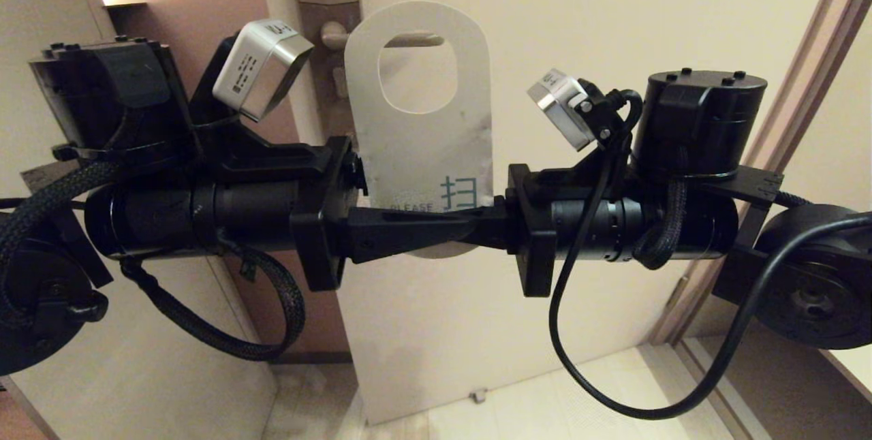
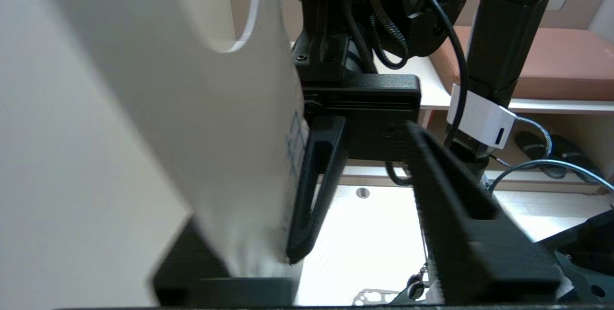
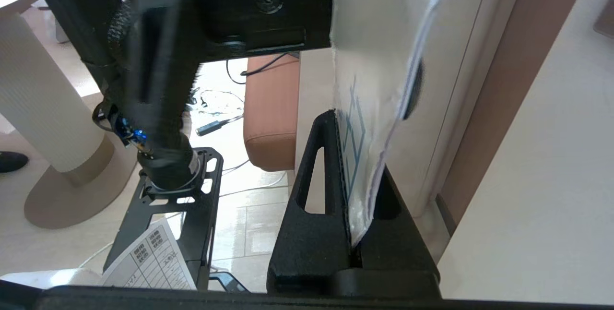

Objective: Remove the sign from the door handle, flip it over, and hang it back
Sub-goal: Hand it to the other hand

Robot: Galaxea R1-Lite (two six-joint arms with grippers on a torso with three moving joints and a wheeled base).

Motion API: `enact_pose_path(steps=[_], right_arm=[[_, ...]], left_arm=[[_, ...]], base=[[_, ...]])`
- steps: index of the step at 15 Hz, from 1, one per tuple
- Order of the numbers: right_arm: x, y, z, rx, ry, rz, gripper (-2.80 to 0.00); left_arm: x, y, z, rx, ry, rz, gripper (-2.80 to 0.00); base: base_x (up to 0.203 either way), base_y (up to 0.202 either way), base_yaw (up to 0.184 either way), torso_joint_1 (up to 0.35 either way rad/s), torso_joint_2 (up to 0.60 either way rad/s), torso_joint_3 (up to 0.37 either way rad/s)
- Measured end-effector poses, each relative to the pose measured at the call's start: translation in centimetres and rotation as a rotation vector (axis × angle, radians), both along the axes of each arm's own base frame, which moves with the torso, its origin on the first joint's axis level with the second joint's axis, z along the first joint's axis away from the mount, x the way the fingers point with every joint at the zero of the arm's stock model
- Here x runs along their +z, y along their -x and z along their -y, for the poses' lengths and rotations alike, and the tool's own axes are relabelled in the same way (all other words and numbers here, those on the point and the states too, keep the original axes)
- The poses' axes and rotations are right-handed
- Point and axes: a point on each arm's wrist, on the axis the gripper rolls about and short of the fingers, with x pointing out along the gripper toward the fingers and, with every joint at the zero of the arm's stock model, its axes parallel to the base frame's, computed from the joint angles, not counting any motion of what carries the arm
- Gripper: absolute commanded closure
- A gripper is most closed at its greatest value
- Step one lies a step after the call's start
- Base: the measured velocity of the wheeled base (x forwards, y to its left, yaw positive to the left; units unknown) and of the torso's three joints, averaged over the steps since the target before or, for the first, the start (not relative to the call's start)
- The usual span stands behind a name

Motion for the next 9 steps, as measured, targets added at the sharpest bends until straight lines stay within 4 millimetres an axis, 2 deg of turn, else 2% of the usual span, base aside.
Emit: enact_pose_path(steps=[4, 9], right_arm=[[-0.1, 0.0, 0.0, 0.002, 0.001, -0.002, 0.00], [-0.1, 0.0, 0.0, 0.003, 0.002, -0.002, 0.00]], left_arm=[[0.0, -0.2, -0.5, 0.021, 0.003, -0.017, -2.80], [-0.2, -0.4, -2.4, 0.085, 0.000, -0.025, -2.80]], base=[[0.000, 0.000, 0.000, 0.000, 0.00, 0.000], [0.000, 0.000, 0.000, 0.000, 0.00, 0.000]])
